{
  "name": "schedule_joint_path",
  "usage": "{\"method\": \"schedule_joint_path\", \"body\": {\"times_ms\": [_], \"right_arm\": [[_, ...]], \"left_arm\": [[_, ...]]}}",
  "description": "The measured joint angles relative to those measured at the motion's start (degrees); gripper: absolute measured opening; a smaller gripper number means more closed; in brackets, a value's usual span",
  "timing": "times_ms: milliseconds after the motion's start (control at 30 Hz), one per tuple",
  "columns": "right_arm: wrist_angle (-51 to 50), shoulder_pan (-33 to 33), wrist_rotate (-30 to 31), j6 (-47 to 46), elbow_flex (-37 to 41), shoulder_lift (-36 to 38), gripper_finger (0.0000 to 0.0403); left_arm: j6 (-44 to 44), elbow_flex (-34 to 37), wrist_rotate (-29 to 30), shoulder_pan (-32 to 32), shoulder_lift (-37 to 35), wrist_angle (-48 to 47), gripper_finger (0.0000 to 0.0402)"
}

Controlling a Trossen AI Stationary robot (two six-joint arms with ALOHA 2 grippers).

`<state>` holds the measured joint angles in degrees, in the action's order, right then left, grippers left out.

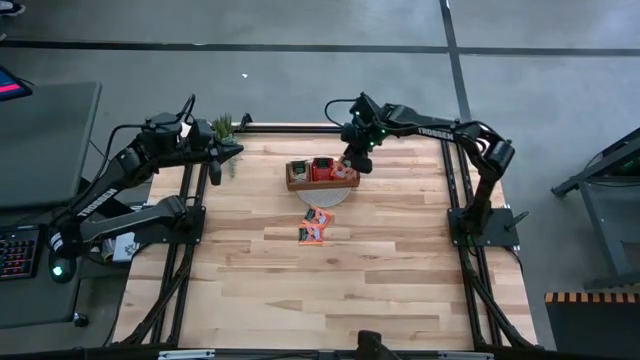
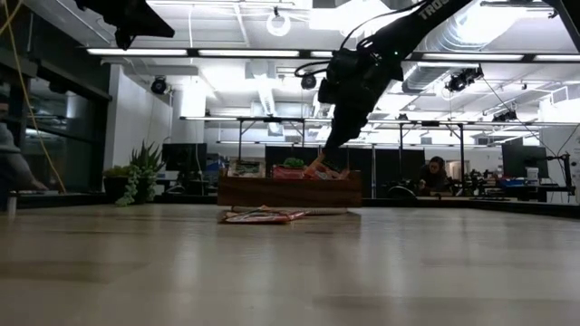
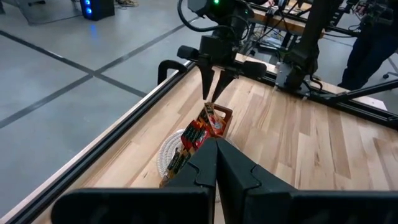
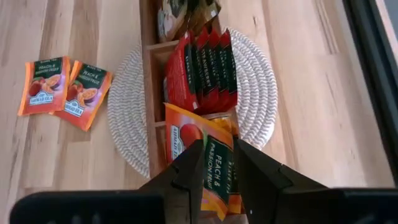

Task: Pick & Place Tea
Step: Put the orange tea bag in the right section of the wooden organizer

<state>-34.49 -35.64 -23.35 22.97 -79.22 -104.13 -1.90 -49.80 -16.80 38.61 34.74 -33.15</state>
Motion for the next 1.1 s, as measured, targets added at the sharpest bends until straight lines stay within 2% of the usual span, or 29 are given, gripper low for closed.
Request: {"method": "schedule_joint_path", "body": {"times_ms": [133, 467, 767, 1100], "right_arm": [[1.21, -0.10, -0.14, -0.13, 0.34, -0.09, 0.0087], [5.19, -0.36, 0.02, -1.55, 4.40, -0.12, 0.0128], [9.17, -0.32, -0.18, -2.67, 4.48, -0.12, 0.0129], [8.32, -0.32, -0.78, -3.02, 4.48, -0.14, 0.0130]], "left_arm": [[0.05, 0.00, 0.00, 0.00, 0.00, 0.00, 0.0000], [0.07, 0.00, -0.02, 0.00, 0.00, 0.00, 0.0000], [0.07, -0.01, -0.03, 0.00, 0.00, -0.50, 0.0000], [0.25, -0.02, -0.04, 0.00, 0.02, -1.47, 0.0000]]}}
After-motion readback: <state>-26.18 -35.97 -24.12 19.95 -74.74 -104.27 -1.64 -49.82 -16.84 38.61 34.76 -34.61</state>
